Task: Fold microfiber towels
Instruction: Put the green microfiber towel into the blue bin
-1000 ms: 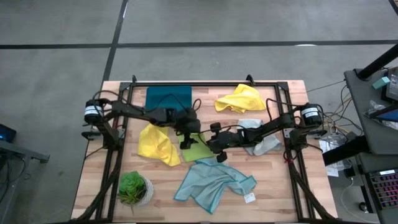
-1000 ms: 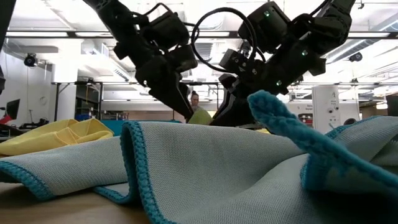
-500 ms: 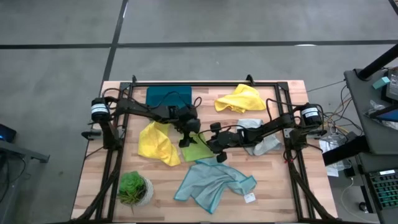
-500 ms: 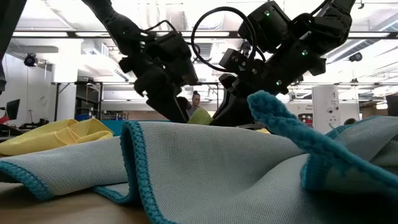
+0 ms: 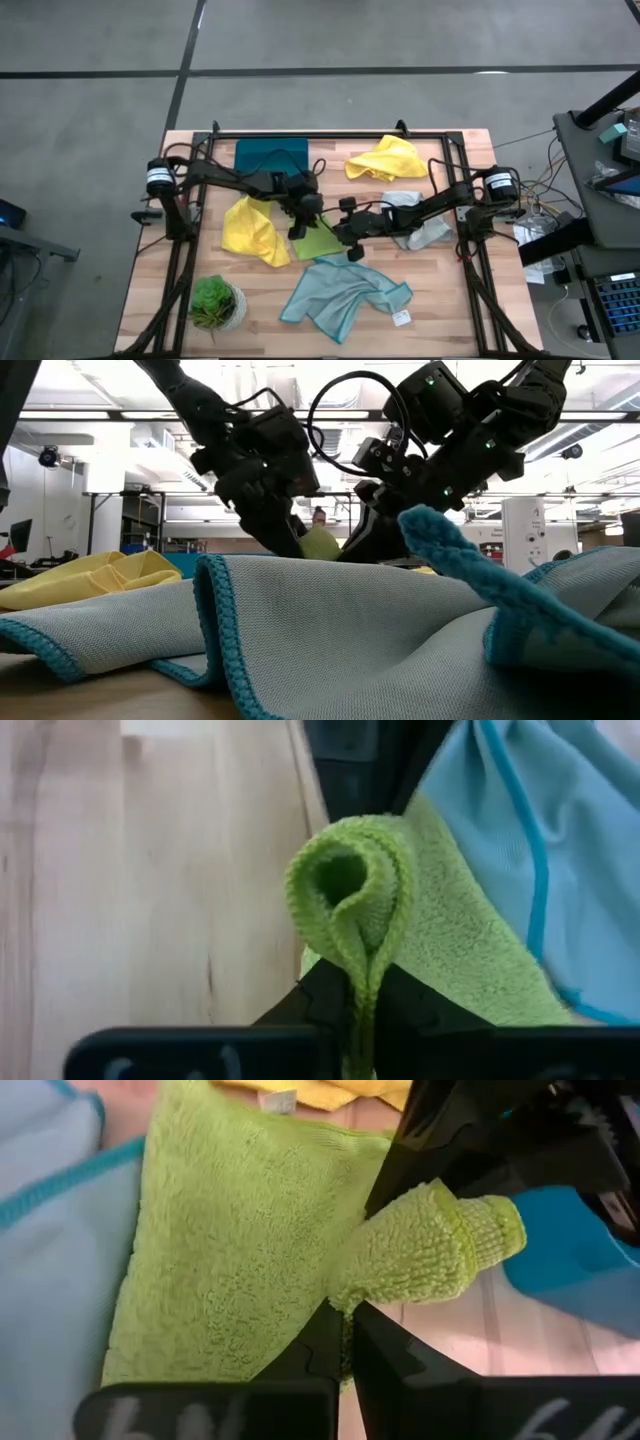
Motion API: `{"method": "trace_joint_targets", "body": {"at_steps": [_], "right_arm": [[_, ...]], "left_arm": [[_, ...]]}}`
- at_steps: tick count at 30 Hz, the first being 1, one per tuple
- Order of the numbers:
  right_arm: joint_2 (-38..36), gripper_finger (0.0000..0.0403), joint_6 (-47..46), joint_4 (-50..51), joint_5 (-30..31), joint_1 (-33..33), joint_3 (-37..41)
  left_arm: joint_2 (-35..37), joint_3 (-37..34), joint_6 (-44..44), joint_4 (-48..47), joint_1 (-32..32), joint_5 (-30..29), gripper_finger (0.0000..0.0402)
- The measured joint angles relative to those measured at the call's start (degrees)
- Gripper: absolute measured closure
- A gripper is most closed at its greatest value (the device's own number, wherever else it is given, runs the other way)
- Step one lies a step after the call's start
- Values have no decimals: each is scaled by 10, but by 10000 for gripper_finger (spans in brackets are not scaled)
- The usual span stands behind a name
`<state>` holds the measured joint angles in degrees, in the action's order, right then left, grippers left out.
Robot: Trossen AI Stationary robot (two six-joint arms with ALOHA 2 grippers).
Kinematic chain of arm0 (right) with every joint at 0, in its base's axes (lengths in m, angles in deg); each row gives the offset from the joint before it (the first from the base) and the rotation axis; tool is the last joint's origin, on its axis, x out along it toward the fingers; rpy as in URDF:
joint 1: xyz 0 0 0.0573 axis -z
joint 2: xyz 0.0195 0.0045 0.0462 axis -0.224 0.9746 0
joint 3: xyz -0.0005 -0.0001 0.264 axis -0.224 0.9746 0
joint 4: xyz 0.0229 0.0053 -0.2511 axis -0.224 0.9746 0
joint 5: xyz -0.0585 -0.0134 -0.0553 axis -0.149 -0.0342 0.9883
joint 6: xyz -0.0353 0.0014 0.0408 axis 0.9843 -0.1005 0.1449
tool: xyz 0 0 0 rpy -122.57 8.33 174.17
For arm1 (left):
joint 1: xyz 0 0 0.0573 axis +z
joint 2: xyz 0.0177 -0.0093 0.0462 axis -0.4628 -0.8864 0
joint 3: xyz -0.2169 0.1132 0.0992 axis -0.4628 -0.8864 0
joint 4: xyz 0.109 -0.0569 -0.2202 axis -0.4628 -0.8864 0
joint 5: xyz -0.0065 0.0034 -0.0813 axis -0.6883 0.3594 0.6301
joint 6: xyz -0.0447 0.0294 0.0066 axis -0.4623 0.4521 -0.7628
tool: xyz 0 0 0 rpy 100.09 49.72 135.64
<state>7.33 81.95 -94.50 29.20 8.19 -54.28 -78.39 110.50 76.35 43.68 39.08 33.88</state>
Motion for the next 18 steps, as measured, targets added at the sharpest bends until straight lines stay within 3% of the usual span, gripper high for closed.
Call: {"method": "trace_joint_targets", "body": {"at_steps": [5,18], "right_arm": [[-22,367,-46,3,0,1,0],[-127,272,-114,46,3,7,0]], "left_arm": [[33,9,-16,-49,-17,-72,398],[172,20,-29,-143,-30,-183,401]]}}
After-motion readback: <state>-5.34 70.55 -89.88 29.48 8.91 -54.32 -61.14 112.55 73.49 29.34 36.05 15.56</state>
